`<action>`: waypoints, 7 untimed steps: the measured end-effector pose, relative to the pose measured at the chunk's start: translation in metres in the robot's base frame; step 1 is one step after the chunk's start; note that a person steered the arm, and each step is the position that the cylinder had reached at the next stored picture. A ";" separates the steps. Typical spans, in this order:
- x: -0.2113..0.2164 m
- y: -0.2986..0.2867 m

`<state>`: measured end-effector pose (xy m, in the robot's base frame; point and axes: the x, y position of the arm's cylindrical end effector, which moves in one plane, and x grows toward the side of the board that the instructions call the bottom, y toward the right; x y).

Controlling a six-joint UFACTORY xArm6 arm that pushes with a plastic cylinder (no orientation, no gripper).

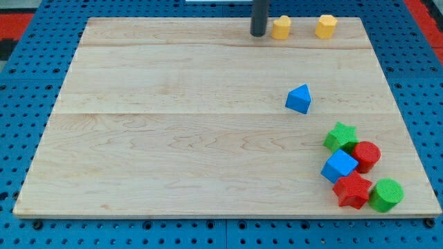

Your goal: Push the blue triangle to the top center

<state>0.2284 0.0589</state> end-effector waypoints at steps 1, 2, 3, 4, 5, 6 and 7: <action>-0.016 0.027; -0.017 0.084; -0.016 0.065; 0.017 0.018; 0.082 0.065; 0.139 0.130; 0.186 0.137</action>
<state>0.4145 0.1956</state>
